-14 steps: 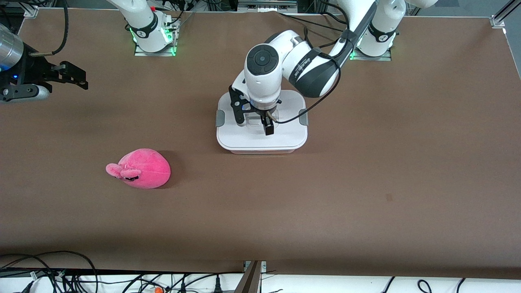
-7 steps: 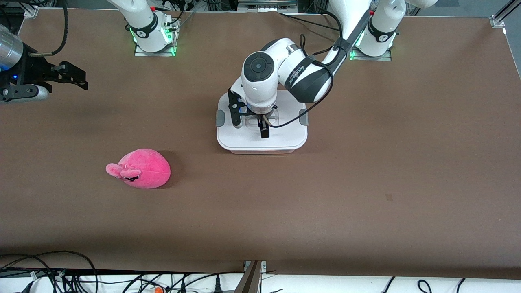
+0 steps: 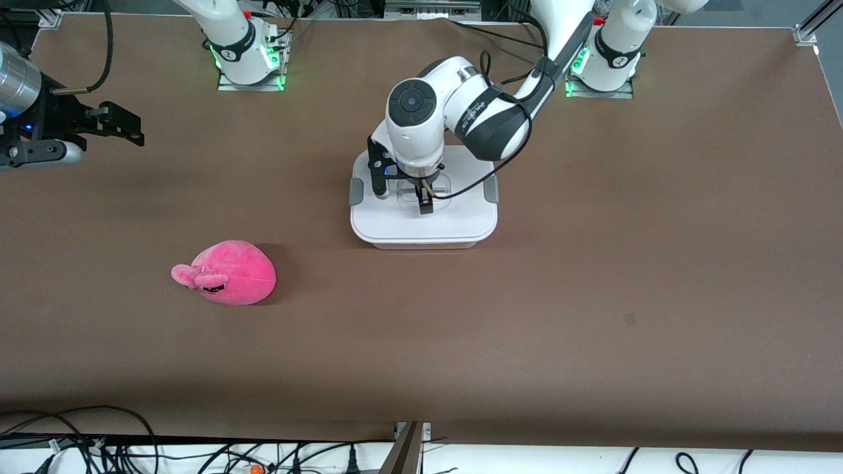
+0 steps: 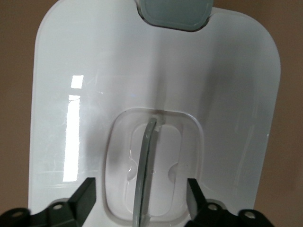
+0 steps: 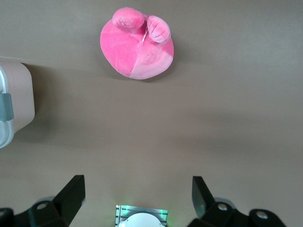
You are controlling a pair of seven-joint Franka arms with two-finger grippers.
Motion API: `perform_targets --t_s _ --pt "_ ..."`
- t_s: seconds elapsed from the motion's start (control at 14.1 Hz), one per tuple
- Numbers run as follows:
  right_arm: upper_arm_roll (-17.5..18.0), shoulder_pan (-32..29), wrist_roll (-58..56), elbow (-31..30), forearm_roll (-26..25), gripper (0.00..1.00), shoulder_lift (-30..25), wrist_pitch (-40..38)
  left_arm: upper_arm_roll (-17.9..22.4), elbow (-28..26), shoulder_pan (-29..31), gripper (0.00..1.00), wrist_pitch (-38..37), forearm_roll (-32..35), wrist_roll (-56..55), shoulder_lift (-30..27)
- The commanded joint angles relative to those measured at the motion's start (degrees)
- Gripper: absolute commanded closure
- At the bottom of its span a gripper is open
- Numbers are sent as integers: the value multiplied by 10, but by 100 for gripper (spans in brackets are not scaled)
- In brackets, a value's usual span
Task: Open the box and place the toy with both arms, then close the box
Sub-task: 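Reach the left gripper to the lid handle and grasp it, then lift the lid off with the left gripper while the right gripper reaches the toy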
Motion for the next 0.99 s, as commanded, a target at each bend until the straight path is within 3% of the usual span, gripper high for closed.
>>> perform_targets --t_s 0.0,0.21,0.57,0.78,0.92 --pt "1 -3 2 1 1 0 -2 -5 2 -31 -4 56 -11 13 -1 -31" --pt "1 -3 3 -3 1 0 -2 -5 2 -33 -18 57 -16 36 -29 -32" --pt "1 -3 2 -3 1 0 2 0 2 -38 -27 66 -14 38 -48 -34" --pt "1 -3 3 -4 1 0 3 -2 2 -39 -28 81 -16 38 -53 -37" --pt "1 -3 3 -7 3 0 10 10 2 -38 -33 100 -18 38 -62 -38"
